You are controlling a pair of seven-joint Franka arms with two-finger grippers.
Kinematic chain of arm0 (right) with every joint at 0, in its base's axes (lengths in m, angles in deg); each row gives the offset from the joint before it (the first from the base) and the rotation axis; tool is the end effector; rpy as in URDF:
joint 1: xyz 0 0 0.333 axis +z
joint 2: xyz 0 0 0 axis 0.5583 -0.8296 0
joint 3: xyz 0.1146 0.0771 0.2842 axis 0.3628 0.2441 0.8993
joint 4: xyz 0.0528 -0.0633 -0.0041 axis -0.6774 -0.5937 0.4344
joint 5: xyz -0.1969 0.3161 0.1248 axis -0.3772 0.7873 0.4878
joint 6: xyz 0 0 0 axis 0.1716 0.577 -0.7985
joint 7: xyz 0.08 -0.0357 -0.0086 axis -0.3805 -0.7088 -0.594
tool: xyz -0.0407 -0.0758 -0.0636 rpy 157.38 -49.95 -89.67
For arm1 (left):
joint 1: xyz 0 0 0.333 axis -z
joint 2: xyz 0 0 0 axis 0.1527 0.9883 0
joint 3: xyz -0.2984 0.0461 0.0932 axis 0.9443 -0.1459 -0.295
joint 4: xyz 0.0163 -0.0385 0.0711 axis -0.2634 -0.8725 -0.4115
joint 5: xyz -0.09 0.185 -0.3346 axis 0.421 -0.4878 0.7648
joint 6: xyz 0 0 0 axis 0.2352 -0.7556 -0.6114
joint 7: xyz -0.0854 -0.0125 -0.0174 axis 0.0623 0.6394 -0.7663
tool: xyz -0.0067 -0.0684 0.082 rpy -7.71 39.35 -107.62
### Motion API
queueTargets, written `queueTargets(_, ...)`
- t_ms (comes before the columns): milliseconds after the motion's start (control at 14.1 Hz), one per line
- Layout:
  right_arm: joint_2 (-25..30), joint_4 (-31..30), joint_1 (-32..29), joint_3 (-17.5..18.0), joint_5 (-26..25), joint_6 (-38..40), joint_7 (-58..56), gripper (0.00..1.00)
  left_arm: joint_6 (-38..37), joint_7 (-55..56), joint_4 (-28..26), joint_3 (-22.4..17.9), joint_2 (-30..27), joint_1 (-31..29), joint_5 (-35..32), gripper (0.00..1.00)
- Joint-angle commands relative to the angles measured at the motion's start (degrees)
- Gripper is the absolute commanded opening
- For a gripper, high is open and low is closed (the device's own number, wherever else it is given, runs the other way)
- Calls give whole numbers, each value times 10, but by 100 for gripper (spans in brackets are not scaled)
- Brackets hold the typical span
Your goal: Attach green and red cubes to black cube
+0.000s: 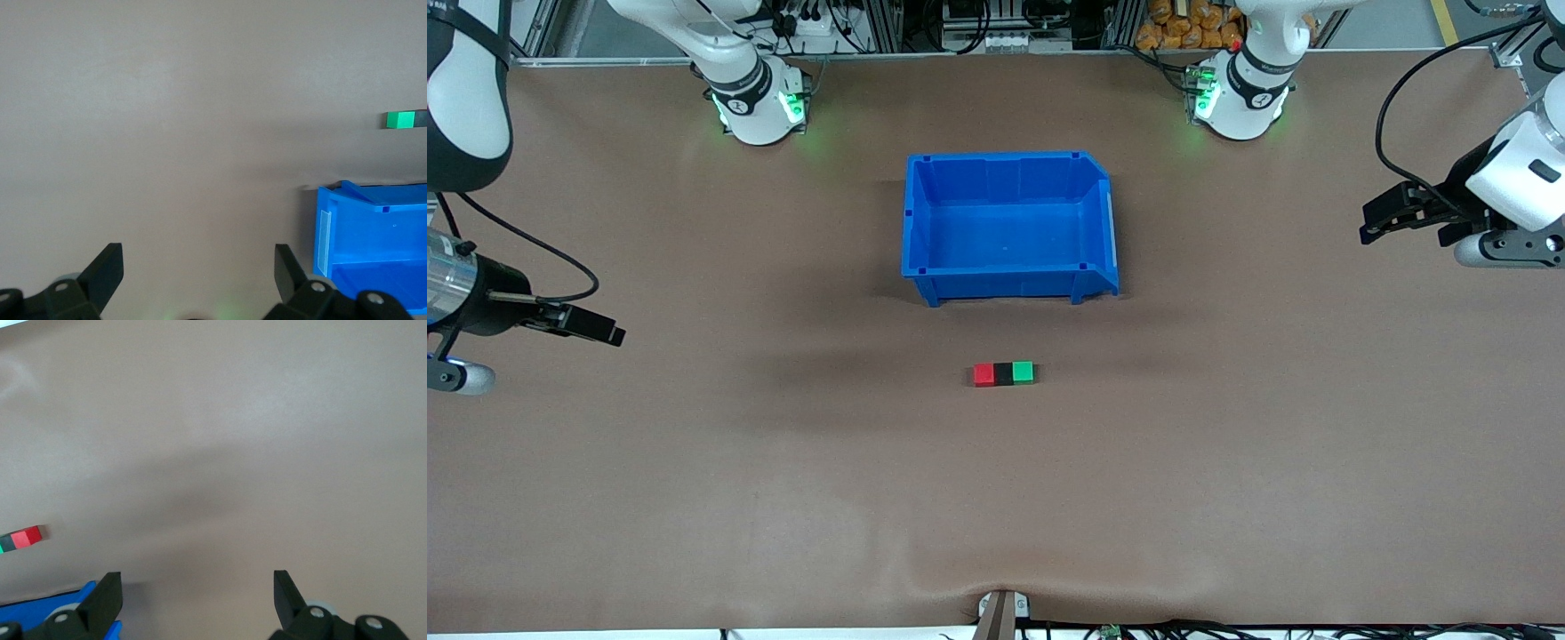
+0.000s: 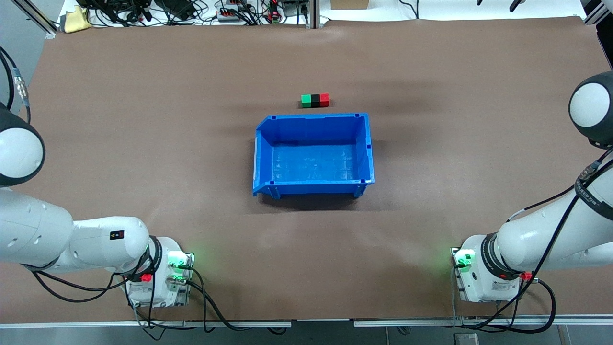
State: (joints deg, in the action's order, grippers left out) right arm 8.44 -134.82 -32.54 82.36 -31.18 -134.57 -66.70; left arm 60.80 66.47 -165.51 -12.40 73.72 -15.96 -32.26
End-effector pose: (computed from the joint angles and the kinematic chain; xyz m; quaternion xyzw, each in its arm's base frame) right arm 0.6432 0.0153 0.5688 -0.9933 0.1050 0.0270 0.0393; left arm 0.5565 -0.0562 0.6199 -0.9998 0.0198 0.0024 0.0015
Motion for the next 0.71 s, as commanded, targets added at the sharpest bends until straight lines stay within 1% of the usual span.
queueTargets(0,27,-17,-9,9,-15,8,-32,100,-4,6,12,3,5,-1,-10,100)
queueTargets(142,38,-17,-10,9,-17,15,-46,100,-4,7,12,3,5,-2,-10,100)
queueTargets(284,54,-31,-10,8,-19,15,-60,100,-4,6,12,3,5,-2,-10,100)
queueTargets(426,61,-36,-9,8,-34,15,-66,100,-4,7,12,3,5,-1,-10,100)
queueTargets(639,77,-43,-8,8,-37,15,-85,100,-4,6,12,3,5,-1,-10,100)
